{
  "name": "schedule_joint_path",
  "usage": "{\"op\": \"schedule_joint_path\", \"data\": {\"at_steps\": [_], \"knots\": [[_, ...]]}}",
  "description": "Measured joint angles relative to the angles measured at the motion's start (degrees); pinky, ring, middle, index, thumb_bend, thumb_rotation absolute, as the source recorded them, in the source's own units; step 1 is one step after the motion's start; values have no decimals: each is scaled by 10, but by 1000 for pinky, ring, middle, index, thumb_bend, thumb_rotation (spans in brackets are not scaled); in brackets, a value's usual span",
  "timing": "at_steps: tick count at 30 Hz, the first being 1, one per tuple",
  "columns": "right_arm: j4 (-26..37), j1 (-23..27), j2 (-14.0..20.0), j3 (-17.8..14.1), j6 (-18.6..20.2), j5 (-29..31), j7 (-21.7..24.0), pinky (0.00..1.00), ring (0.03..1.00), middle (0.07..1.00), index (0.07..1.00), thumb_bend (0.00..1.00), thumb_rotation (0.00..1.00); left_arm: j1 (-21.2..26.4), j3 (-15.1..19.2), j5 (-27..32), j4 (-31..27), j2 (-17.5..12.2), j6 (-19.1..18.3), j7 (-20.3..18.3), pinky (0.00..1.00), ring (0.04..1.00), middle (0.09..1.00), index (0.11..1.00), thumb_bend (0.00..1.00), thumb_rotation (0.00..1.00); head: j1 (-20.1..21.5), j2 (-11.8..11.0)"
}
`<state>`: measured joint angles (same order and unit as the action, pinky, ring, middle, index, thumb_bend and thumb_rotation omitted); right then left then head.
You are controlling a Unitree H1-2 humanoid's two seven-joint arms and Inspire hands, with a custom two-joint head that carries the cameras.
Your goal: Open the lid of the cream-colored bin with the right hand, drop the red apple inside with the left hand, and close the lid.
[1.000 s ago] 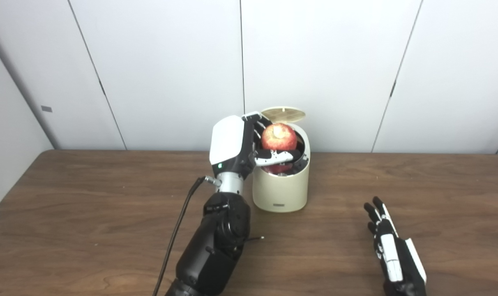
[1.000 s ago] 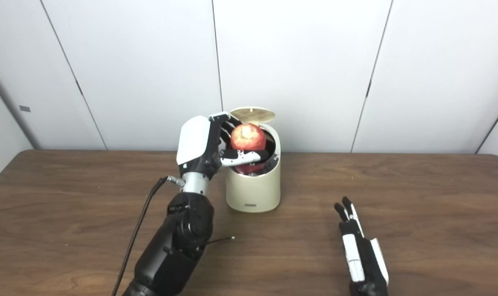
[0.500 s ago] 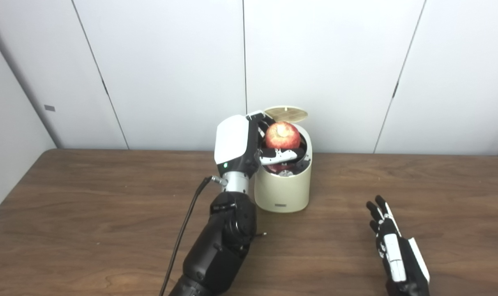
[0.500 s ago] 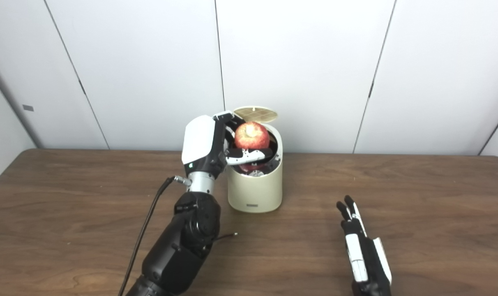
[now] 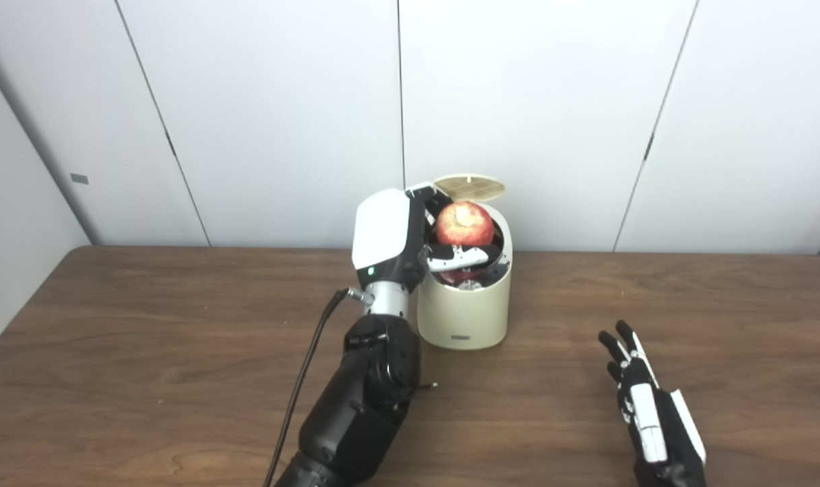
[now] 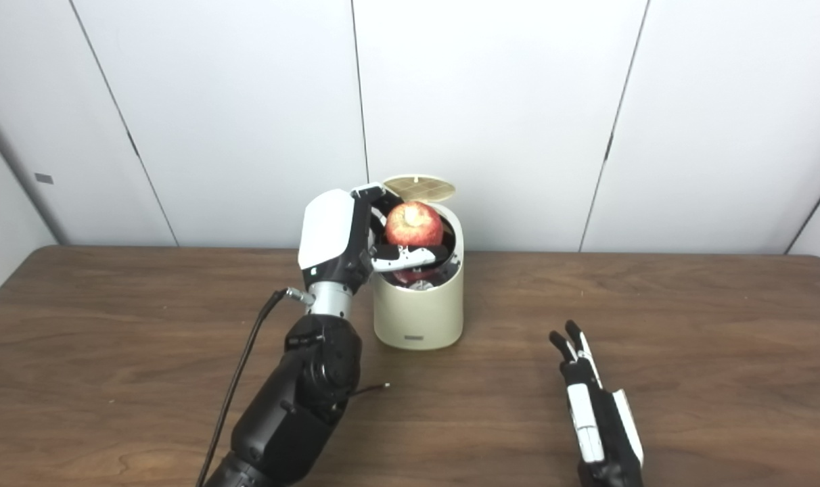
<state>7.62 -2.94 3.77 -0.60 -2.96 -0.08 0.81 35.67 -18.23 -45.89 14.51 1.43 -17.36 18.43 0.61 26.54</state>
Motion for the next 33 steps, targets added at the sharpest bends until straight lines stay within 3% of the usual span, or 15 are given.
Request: {"op": "schedule_joint_path", "data": {"at_steps": [1,2,5,23,33], "knots": [[0,0,1,0,0,2,1,1000,1000,937,995,637,1000,2,-2,-3,-3,0,-5,-7,601,649,663,566,713,25,0,0],[-1,0,1,0,0,4,3,1000,1000,935,994,636,1000,4,-4,-8,-3,0,-12,-11,611,660,675,616,834,10,2,0],[-1,0,3,0,0,4,3,1000,999,928,987,636,1000,10,-10,-18,-4,0,-29,-20,601,651,676,655,911,1,4,-2],[2,-3,14,-4,0,8,10,1000,995,904,967,606,1000,15,-19,-34,2,5,-44,-17,650,703,717,664,959,0,0,-4],[1,-3,15,-6,0,10,16,1000,1000,909,975,610,1000,10,-20,-34,-6,10,-48,-12,642,681,676,585,927,0,-5,-5]]}}
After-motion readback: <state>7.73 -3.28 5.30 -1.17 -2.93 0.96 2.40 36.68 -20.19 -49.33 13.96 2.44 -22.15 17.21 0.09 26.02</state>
